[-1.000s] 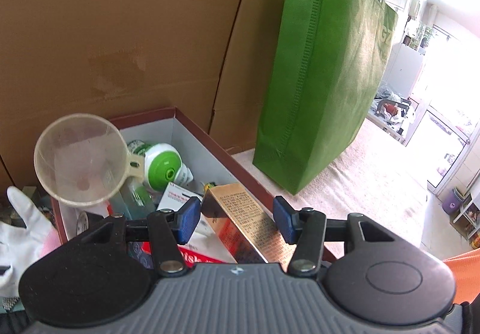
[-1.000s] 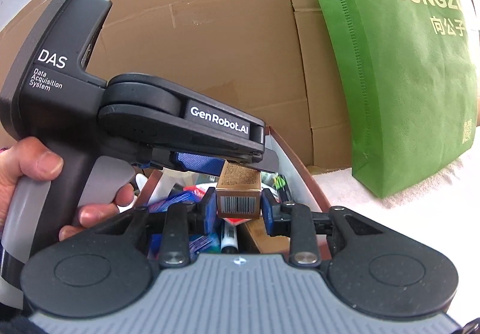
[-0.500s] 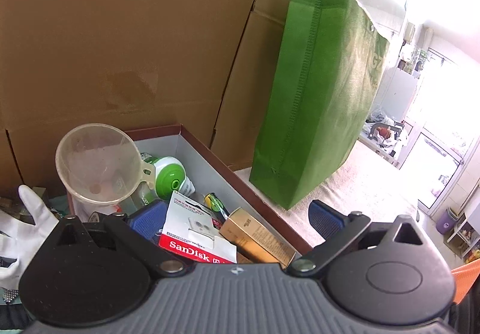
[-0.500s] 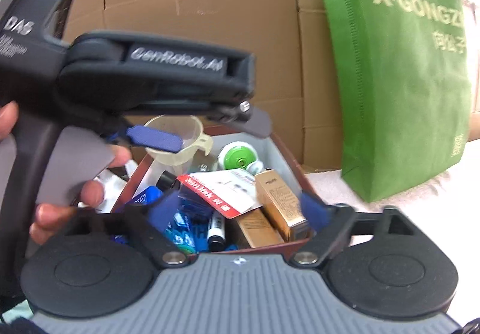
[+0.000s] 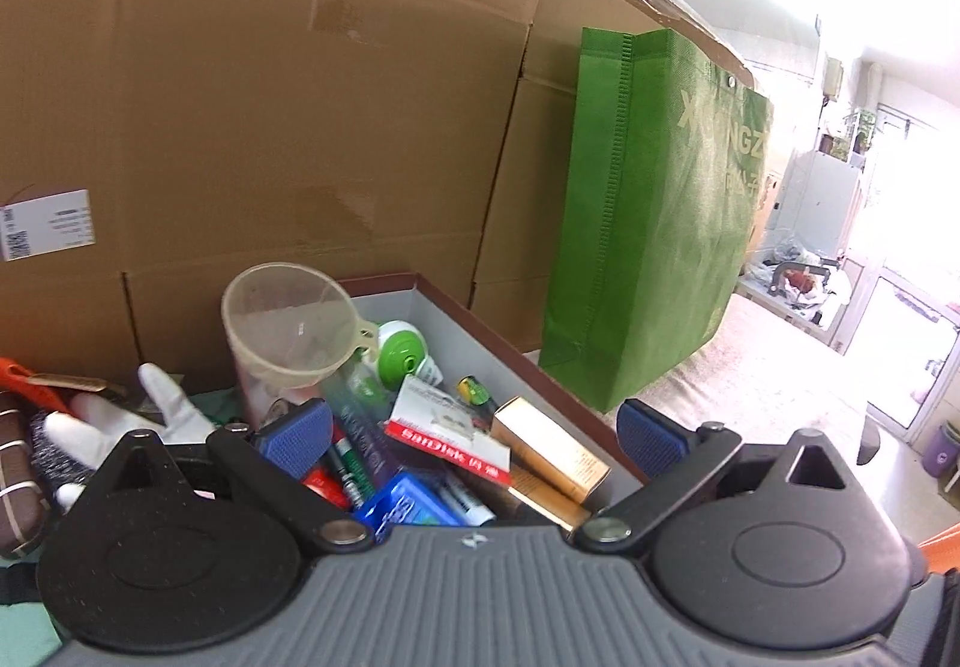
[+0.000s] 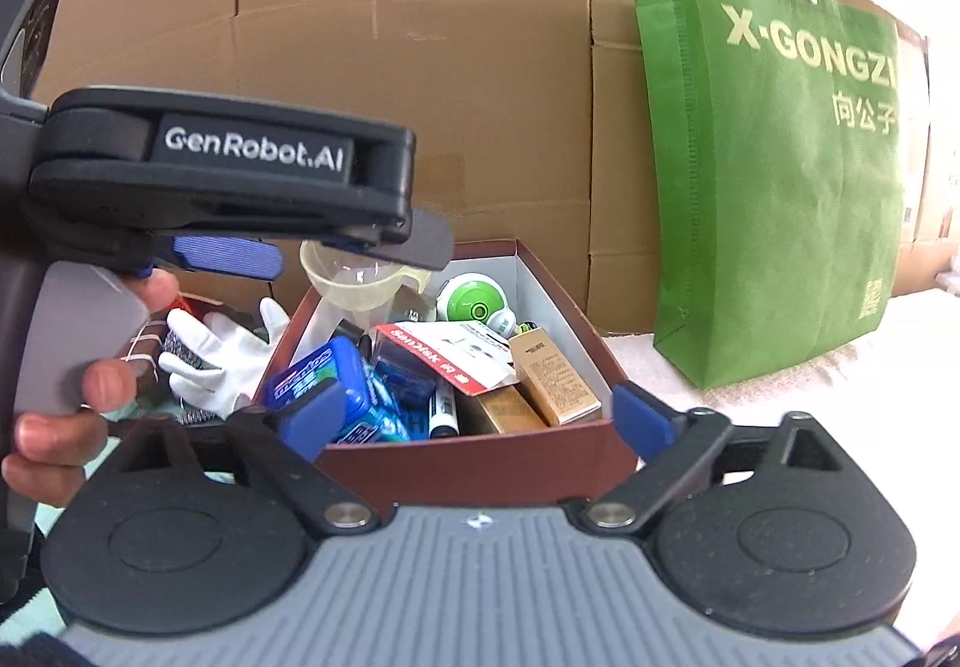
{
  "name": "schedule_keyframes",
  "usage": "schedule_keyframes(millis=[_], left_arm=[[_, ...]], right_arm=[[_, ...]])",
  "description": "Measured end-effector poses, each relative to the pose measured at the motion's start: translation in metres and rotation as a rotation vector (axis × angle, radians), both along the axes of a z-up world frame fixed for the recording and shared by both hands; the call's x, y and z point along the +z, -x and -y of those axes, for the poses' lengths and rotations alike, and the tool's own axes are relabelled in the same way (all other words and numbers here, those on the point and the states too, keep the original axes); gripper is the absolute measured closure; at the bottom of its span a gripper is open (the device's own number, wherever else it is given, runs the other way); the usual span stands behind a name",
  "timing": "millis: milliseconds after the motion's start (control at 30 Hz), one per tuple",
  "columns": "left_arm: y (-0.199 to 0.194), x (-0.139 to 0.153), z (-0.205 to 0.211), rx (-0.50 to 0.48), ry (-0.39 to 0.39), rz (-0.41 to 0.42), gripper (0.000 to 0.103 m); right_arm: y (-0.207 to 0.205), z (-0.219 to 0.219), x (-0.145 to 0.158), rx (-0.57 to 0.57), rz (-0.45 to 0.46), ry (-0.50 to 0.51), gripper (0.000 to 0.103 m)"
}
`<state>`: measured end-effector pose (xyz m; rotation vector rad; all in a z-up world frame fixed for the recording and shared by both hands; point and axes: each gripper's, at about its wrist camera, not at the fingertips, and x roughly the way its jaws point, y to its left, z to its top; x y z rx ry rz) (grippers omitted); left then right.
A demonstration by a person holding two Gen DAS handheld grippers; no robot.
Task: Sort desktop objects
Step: 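Open both grippers and withdraw them from the brown box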
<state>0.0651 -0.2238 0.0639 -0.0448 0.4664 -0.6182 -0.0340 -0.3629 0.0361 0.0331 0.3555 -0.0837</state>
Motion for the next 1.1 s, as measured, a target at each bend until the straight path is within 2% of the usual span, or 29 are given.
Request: schedule_keyframes(millis=[233,367,667,833,1100], left_arm=[[0.028,-0.006,-0.029,0.062,0.004,-0.017,0.0],[0.049,-0.009,-0.047,0.107,0.004,0.002,0.0],[0.091,-0.016,-0.073,0.202,-0.07,0.054,0.0],[0.104,-0.024,-0.079,0.224,-0.107,0.054,0.0],[0.108,-0.033,-0.079,0.217,-0.14,0.022,0.0]], right_arm=[[0.03,-0.024,0.003,0.012,-0.033,0.081,0.008],[0.047,-0.032,0.0,0.003,-0.044,0.102,0.008],[0.069,-0.044,-0.007,-0.069,-0.083,0.111,0.008],[0.073,-0.052,-0.01,-0.114,-0.107,0.142,0.008],[0.077,-0.055,-0.01,-0.146,-0.12,0.136,0.008]])
